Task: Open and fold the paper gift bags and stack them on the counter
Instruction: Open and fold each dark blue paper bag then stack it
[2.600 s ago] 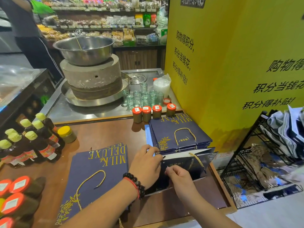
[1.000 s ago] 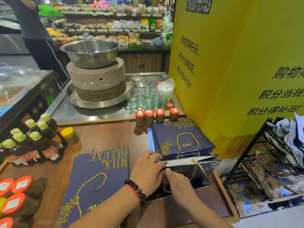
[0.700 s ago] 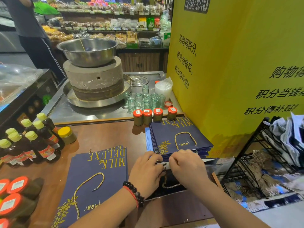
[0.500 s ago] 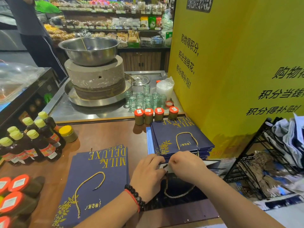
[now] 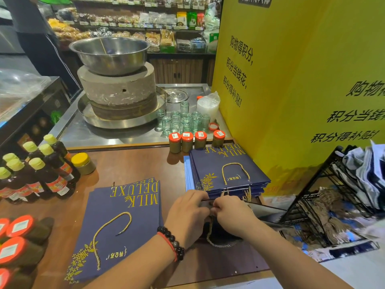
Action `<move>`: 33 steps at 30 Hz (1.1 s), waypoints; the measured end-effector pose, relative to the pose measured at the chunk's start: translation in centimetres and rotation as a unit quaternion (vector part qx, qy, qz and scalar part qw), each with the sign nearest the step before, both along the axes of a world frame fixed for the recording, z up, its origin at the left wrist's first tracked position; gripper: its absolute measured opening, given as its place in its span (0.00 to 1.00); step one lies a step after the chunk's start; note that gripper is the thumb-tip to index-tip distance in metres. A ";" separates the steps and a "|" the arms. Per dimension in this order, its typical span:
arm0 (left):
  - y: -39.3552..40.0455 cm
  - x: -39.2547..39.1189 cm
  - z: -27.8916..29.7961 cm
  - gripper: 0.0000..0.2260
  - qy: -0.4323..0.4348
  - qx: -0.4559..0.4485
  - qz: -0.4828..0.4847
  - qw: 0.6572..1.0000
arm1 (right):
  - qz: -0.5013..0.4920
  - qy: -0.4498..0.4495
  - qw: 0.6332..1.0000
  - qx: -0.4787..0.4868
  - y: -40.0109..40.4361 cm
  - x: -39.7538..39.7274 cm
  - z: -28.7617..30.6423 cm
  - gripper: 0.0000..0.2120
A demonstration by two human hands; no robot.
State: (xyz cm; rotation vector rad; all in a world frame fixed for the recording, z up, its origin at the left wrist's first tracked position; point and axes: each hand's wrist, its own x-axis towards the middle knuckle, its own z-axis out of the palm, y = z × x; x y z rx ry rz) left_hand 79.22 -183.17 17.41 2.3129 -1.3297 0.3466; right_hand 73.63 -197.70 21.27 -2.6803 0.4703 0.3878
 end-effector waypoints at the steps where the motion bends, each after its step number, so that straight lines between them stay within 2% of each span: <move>1: -0.1 0.1 0.2 0.07 0.008 0.011 -0.001 1.000 | -0.007 -0.005 1.000 -0.006 0.0 -0.1 -0.1 0.10; 6: -0.2 0.2 1.1 0.09 0.032 0.065 0.012 0.997 | -0.036 -0.033 0.999 -0.003 0.1 -0.5 -0.2 0.06; 9: 0.0 -0.3 1.7 0.07 0.057 0.107 0.013 0.993 | -0.063 -0.070 0.996 0.005 -1.2 -0.7 0.4 0.12; 10: 0.2 -0.3 1.7 0.09 0.064 0.117 0.018 0.991 | -0.063 -0.084 0.994 0.025 -1.8 -0.9 0.5 0.11; 13: 0.3 -0.4 1.8 0.11 0.081 0.106 0.028 0.991 | -0.072 -0.143 0.985 0.066 -2.4 -1.6 0.7 0.10; 17: 0.1 0.0 2.1 0.12 0.106 0.107 0.041 0.988 | -0.060 -0.216 0.975 -0.006 -2.6 -2.6 0.4 0.07; 20: -0.1 0.1 2.5 0.11 0.115 0.102 0.043 0.987 | -0.065 -0.239 0.969 -0.003 -2.4 -3.2 0.7 0.08; 25: -0.2 0.4 2.7 0.12 0.100 0.103 0.033 0.989 | -0.071 -0.367 0.927 -0.003 0.8 -5.2 0.1 0.07; 26: -0.2 0.5 2.5 0.11 0.098 0.102 0.031 0.989 | -0.072 -0.347 0.935 0.024 1.7 -5.5 -0.4 0.07; 28: -0.3 0.8 2.3 0.10 0.100 0.099 0.031 0.990 | -0.087 -0.241 0.961 0.105 3.1 -5.4 -1.7 0.09; 30: -0.4 0.9 2.0 0.09 0.088 0.098 0.029 0.991 | -0.121 -0.138 0.965 0.188 4.1 -4.6 -2.7 0.10; 31: -0.4 1.0 1.8 0.08 0.080 0.091 0.027 0.992 | -0.151 -0.111 0.947 0.261 4.6 -4.2 -2.9 0.09; 33: -0.4 1.0 1.7 0.07 0.074 0.088 0.030 0.993 | -0.215 -0.085 0.878 0.419 5.6 -3.6 -2.8 0.05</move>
